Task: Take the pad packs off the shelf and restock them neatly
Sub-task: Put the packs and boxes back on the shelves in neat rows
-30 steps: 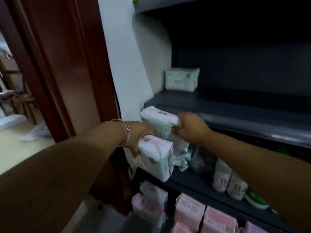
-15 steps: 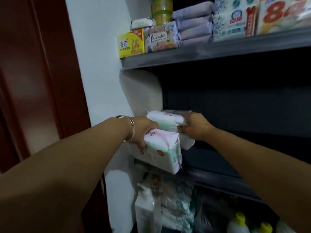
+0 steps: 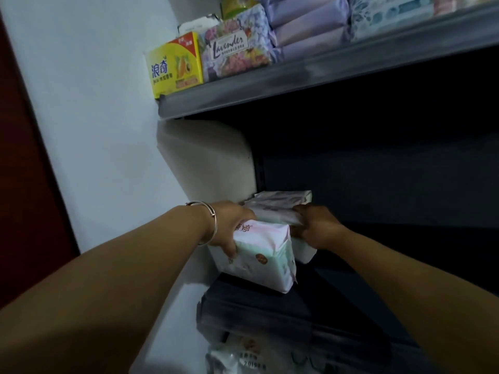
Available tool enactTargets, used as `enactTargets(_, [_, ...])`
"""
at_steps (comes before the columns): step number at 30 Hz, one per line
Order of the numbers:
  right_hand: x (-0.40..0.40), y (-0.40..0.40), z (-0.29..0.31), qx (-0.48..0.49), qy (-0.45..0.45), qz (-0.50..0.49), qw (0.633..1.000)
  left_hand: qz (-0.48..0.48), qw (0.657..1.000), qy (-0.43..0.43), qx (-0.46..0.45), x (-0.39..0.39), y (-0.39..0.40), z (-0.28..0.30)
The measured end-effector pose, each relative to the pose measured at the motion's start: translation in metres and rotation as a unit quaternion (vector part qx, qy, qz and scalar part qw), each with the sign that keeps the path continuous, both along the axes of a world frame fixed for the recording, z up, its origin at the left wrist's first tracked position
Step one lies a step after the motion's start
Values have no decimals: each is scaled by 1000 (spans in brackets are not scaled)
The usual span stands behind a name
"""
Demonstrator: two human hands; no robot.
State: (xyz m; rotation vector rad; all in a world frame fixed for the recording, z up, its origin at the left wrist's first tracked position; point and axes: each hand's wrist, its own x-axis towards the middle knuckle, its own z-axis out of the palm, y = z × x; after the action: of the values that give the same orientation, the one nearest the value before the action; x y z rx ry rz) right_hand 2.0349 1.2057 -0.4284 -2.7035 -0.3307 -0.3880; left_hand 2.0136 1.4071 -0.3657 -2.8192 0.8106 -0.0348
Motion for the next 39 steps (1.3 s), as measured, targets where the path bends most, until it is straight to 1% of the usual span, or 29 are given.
enactTargets(3, [6,0,-5,-10,10,5,1000,-2,1000,2,-7,6,-2,-1])
enactTargets(9, [19,0,-10,3,-5,-2,1000,5,1000,4,-3,21,1,-5])
enactTargets(17, [20,-7,3,94,-52,18,994,7,1000,3,-17,25,8,-7])
enactTargets(21, [20,-10,14,120,-98,7,988,10,999,0,-32,23,14,-7])
enactTargets(25, [20,-14,23,124,-113,6,986,11,999,0,-34,22,17,-8])
enactTargets(30, [20,-10,19,120,-88,8,989,10,999,7,-36,23,16,-10])
enactTargets(32, [21,-5,11,130,-78,23,988,8,999,3,-33,25,15,-10])
enactTargets(34, [24,3,-3,120,-58,32,991,5,1000,1,-30,28,15,-10])
enactTargets(36, [30,10,-18,101,-37,16,994,5,1000,3,-31,31,15,-10])
enactTargets(39, [37,13,-27,117,-47,-4,992,9,999,7,-32,34,15,-12])
